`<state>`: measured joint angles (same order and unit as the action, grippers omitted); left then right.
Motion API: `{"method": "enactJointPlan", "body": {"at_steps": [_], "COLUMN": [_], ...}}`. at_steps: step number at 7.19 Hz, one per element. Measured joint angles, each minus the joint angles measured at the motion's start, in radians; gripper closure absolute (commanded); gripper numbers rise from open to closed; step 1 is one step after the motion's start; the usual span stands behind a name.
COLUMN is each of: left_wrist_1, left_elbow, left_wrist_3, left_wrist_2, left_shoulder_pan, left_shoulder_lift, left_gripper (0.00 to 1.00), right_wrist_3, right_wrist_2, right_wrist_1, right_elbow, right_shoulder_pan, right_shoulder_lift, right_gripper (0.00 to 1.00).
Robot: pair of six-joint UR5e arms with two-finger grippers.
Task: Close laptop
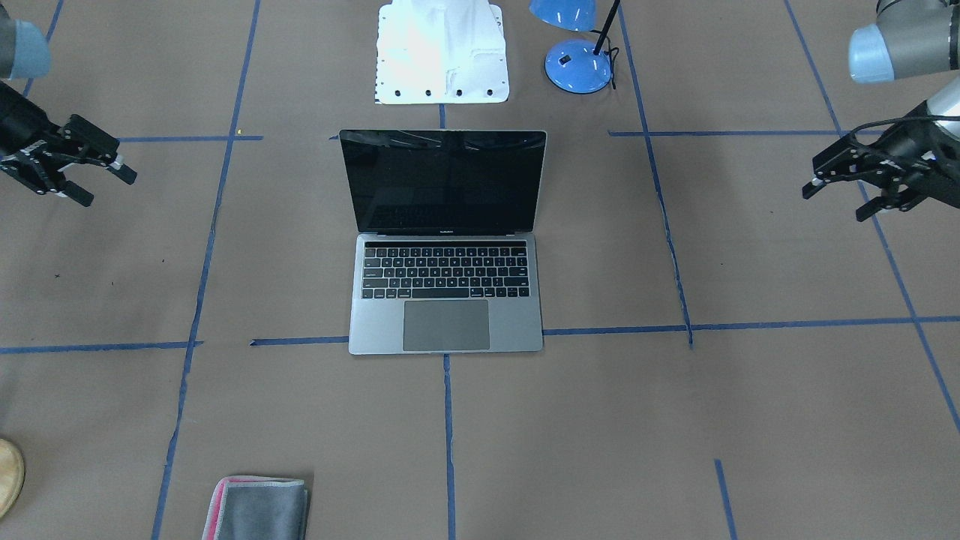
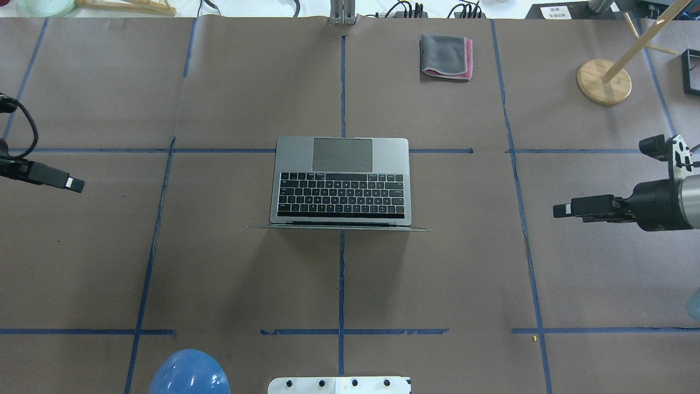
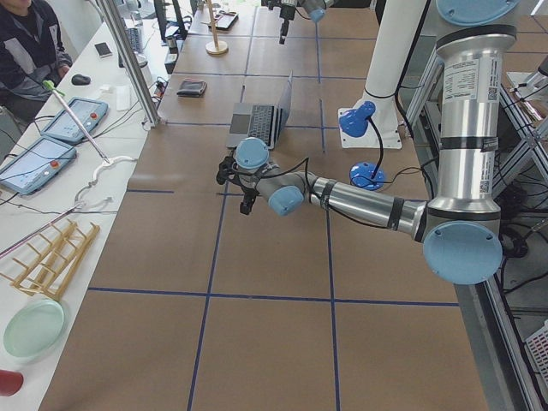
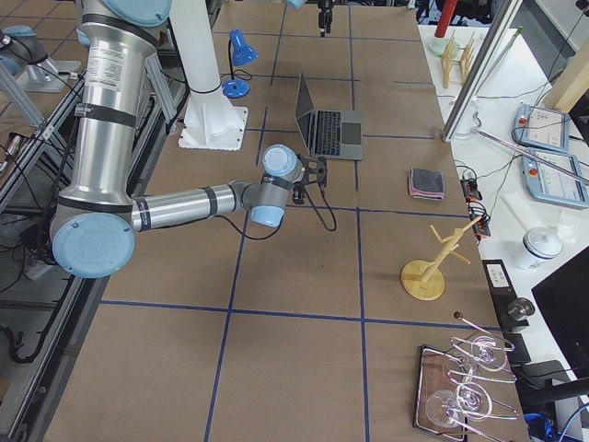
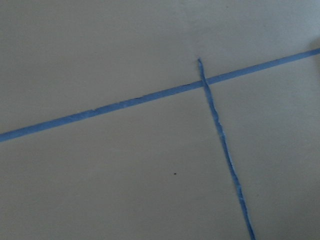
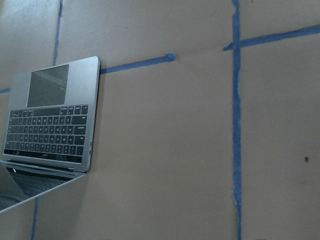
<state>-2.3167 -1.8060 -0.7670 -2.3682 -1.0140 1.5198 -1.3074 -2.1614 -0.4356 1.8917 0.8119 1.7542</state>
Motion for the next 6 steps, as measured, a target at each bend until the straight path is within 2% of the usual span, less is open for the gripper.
{"method": "enactJointPlan", "body": {"at_steps": [2,4,6], "left_wrist_1": [-0.117,-0.138,-0.141], "left_elbow": [-0.033,-0.092,-0.135], "left_wrist_3": [-0.172,-0.255,-0.346], "left_wrist_2": [0.115,0.197,0.336], "left_shoulder_pan": [0.160,0.296,0.443], "left_shoulder_lift": [0.000,0.002,0.008], "left_gripper": [0.00,0.00,0.00], "right_wrist_3": [-0.089,-0.141,-0.178], "right_wrist_2": [0.167,0.341,0.541], "right_wrist_1": [0.003,0.003,0.003], "right_elbow": [0.060,0.090,0.122], "right_shoulder_pan": [-0.165,-0.336,-0.502], "right_shoulder_lift": [0.002,0.004,0.004], "right_gripper": [0.01,0.01,0.04]}}
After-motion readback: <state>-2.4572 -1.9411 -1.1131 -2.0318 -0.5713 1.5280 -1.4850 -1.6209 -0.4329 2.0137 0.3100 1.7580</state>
